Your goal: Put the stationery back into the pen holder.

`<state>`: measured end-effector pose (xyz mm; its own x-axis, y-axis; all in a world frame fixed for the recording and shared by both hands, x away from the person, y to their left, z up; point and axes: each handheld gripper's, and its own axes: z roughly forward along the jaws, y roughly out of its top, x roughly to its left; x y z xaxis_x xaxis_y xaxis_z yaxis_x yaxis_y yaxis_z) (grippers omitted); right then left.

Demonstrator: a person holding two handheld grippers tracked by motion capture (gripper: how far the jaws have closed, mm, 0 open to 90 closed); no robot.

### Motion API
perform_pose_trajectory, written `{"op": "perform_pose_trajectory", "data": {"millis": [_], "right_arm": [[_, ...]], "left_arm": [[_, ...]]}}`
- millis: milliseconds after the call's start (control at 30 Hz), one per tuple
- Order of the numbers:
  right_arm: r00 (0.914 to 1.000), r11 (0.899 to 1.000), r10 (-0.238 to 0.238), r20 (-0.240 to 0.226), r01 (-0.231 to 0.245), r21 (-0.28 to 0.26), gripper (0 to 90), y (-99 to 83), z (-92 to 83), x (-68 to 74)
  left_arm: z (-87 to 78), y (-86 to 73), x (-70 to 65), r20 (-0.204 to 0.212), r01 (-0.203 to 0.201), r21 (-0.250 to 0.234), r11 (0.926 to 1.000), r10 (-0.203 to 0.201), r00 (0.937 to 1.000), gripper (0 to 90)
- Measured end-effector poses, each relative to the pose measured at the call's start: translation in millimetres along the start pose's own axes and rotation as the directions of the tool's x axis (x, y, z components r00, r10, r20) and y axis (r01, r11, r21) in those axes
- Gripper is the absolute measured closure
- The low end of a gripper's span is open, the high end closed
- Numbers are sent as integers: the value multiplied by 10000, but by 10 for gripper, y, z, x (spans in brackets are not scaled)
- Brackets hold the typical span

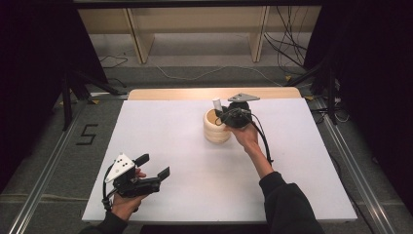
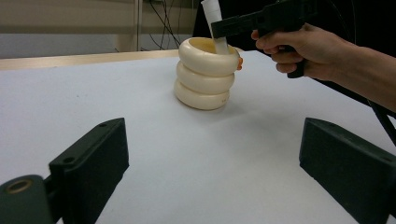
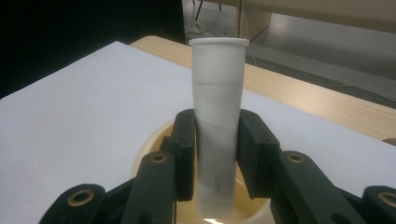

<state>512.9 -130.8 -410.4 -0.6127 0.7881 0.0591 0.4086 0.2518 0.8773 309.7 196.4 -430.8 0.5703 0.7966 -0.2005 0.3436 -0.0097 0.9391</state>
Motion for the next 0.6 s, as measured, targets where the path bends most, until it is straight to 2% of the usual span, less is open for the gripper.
{"op": "perform_pose_trajectory", "data": {"millis": [600], "right_arm": [[10000,9989,-49,48,47,469,693,-44,46,9]], "left_arm": [[-1,1,-1,0,2,-9,10000,-2,10000,74]]}}
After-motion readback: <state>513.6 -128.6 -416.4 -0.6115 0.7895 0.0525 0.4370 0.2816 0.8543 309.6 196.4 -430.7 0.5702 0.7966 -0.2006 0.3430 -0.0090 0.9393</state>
